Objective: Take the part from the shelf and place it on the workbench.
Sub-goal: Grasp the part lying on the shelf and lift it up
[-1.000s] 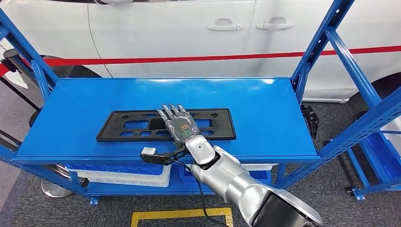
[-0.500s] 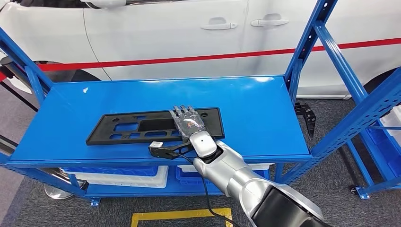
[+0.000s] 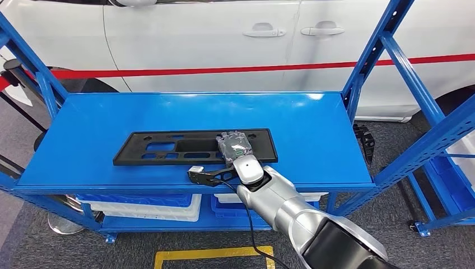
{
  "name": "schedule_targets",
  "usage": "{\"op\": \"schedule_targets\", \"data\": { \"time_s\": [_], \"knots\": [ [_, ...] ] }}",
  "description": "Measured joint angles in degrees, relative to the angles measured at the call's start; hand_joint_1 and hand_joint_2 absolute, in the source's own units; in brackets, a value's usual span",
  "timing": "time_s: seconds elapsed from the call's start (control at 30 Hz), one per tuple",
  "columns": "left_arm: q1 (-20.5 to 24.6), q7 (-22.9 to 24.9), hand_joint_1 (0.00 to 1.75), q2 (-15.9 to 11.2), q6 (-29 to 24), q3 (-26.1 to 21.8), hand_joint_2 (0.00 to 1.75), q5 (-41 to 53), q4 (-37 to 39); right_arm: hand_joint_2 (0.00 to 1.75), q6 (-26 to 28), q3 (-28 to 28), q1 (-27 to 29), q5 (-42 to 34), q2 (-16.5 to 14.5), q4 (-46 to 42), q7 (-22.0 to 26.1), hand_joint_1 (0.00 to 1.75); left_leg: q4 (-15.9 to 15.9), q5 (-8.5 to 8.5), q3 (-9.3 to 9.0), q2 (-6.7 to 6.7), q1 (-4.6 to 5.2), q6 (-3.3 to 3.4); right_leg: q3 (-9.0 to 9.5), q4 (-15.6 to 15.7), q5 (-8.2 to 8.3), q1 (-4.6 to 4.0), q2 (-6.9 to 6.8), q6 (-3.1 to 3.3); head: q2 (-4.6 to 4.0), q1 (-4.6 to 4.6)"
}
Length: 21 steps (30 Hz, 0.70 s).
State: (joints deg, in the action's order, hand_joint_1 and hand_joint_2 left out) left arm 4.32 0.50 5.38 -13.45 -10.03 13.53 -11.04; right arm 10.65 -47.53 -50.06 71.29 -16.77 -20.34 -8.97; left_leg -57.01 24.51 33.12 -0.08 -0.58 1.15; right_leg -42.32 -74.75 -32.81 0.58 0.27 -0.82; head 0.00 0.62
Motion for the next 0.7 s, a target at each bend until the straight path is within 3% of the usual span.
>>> {"op": "schedule_targets", "data": {
  "time_s": [0.03, 0.1, 0.17, 0.27, 0.33, 0.4, 0.47, 0.5, 0.53, 0.57, 0.63, 0.7],
  "knots": [
    [0.0, 0.0, 0.00, 0.0, 0.0, 0.0, 0.00, 0.0, 0.0, 1.75, 0.0, 0.0, 0.0, 0.0, 0.1, 0.1, 0.0, 1.75, 0.0, 0.03, -0.05, -0.02, -0.01, -0.04, 0.41, 0.7, 1.06, 0.11, -0.03, -0.06, 0.00, -0.01],
    [0.0, 0.0, 0.00, 0.0, 0.0, 0.0, 0.00, 0.0, 0.0, 1.75, 0.1, 0.1, -0.1, 0.0, 0.2, 0.1, 0.0, 1.75, -0.2, 0.21, -0.22, -0.13, -0.04, -0.31, 3.91, 7.5, 4.97, 0.30, -0.12, 0.05, 0.00, -0.01],
    [0.1, 0.0, 0.00, 0.0, 0.1, 0.0, 0.00, 0.0, 0.0, 1.75, 0.2, 0.1, -0.5, 0.0, 0.2, 0.1, 0.1, 1.75, -0.7, 0.53, -0.10, -0.27, 0.19, -0.86, 6.99, 13.9, 7.09, 0.21, -0.18, 0.48, 0.00, 0.05],
    [0.1, -0.1, 0.00, 0.0, 0.1, 0.0, 0.00, 0.0, 0.0, 1.75, 0.4, 0.1, -0.7, 0.0, 0.1, 0.1, 0.2, 1.75, -0.8, 0.64, 0.02, -0.33, 0.27, -1.76, 7.61, 15.5, 7.10, -0.03, -0.15, 1.53, 0.00, 0.20],
    [0.1, -0.1, 0.00, 0.0, 0.2, 0.0, 0.00, 0.0, 0.0, 1.75, 0.8, 0.1, -0.8, 0.0, 0.0, 0.0, 0.3, 1.75, -1.8, 1.57, 0.38, -0.30, 0.09, -2.33, 7.81, 15.8, 7.28, 0.07, -0.29, 2.23, 0.00, 0.22],
    [0.0, -0.2, 0.00, 0.0, 0.2, 0.0, 0.00, 0.0, 0.0, 1.75, 1.3, 0.2, -0.7, -0.1, 0.0, 0.0, 0.3, 1.75, -7.1, 4.71, 2.65, -0.23, -0.10, -2.77, 7.90, 16.1, 7.42, 0.21, -0.45, 2.72, 0.00, 0.30],
    [-0.1, -0.2, 0.00, 0.0, 0.3, 0.0, 0.00, 0.0, 0.0, 1.75, 2.0, 0.3, -0.4, -0.1, 0.1, 0.0, 0.2, 1.75, -14.7, 7.99, 6.03, -0.21, -0.21, -3.09, 7.80, 16.0, 7.43, 0.14, -0.49, 2.91, 0.00, 0.34],
    [-0.2, -0.2, 0.00, 0.0, 0.3, -0.1, 0.00, -0.1, 0.0, 1.75, 2.5, 0.4, -0.3, -0.1, 0.1, 0.1, 0.2, 1.75, -16.8, 8.39, 6.98, -0.21, -0.22, -3.16, 7.79, 16.0, 7.43, 0.11, -0.47, 2.92, 0.00, 0.34],
    [-0.2, -0.3, 0.00, 0.0, 0.3, -0.1, 0.00, -0.1, 0.0, 1.75, 3.2, 0.4, -0.1, -0.1, 0.2, 0.1, 0.2, 1.75, -16.8, 7.73, 6.97, -0.21, -0.22, -3.17, 7.81, 16.0, 7.43, 0.10, -0.44, 2.91, 0.00, 0.34],
    [-0.3, -0.4, 0.00, 0.0, 0.3, -0.1, 0.00, -0.1, 0.0, 1.75, 4.0, 0.5, 0.0, -0.1, 0.2, 0.1, 0.2, 1.75, -14.4, 6.03, 5.82, -0.20, -0.23, -3.12, 7.87, 16.0, 7.42, 0.10, -0.39, 2.89, 0.00, 0.35],
    [-0.3, -0.6, 0.00, 0.0, 0.4, -0.3, 0.00, -0.1, 0.0, 1.75, 6.0, 0.8, 0.1, 0.0, 0.3, 0.0, 0.0, 1.75, -6.4, 2.34, 1.94, -0.17, -0.15, -2.80, 7.98, 15.9, 7.37, 0.00, -0.30, 2.65, 0.00, 0.35],
    [-0.2, -0.8, 0.00, 0.0, 0.4, -0.5, 0.00, -0.1, 0.0, 1.75, 7.9, 1.1, 0.1, 0.1, 0.5, 0.0, -0.3, 1.75, -1.5, 1.01, -0.25, -0.22, 0.07, -2.27, 7.76, 15.9, 7.47, -0.17, -0.24, 2.10, 0.01, 0.32]
  ]
}}
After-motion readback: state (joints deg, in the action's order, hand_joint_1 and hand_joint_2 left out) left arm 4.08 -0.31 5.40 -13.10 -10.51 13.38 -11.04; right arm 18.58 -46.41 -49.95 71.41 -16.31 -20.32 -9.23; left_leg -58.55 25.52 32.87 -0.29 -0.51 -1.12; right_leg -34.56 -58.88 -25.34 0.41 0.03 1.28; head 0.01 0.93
